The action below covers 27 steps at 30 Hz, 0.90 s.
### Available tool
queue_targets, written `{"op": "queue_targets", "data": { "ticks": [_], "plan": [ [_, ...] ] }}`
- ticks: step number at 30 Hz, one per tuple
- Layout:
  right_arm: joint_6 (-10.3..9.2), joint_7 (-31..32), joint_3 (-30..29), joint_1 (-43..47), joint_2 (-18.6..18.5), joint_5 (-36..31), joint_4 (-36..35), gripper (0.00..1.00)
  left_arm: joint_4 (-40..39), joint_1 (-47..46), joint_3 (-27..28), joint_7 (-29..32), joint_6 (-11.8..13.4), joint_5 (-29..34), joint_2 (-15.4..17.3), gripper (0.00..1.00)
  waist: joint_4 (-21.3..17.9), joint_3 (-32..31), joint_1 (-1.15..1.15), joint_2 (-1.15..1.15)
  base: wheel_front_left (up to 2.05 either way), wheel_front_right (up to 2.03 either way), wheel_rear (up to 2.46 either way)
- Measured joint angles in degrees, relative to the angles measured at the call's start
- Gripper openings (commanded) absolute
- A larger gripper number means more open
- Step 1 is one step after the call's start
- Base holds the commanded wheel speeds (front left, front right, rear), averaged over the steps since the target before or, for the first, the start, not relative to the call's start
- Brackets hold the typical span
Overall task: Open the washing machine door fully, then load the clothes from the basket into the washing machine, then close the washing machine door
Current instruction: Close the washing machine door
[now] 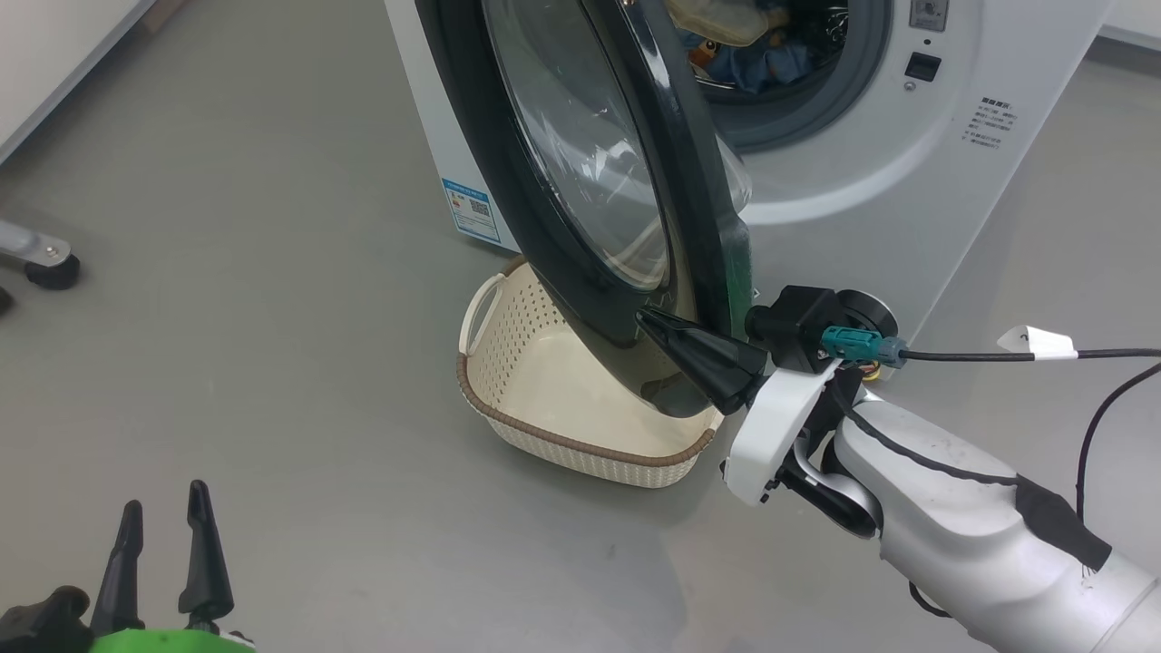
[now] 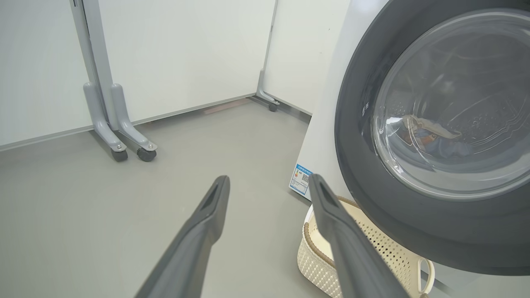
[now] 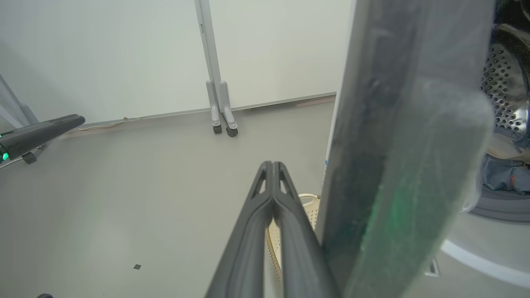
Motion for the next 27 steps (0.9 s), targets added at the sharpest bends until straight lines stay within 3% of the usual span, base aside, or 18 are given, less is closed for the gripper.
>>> {"op": "queue_targets", "data": {
  "ticks": [8, 27],
  "plan": [
    [0.48, -0.5, -0.7, -1.2, -0.6, 2.8, 3.2, 0.00, -0.3, -0.1, 0.1, 0.0, 0.0, -0.1, -0.2, 1.00, -0.2, 1.1, 0.00, 0.00, 0.00, 0.00, 0.00],
    [0.48, -2.0, -10.5, -8.6, -4.5, 7.1, 10.2, 0.00, -2.0, -2.6, -1.6, 0.0, 0.0, -0.7, -1.3, 1.00, -0.5, 7.2, 0.00, 0.00, 0.00, 0.00, 0.00]
  ]
}}
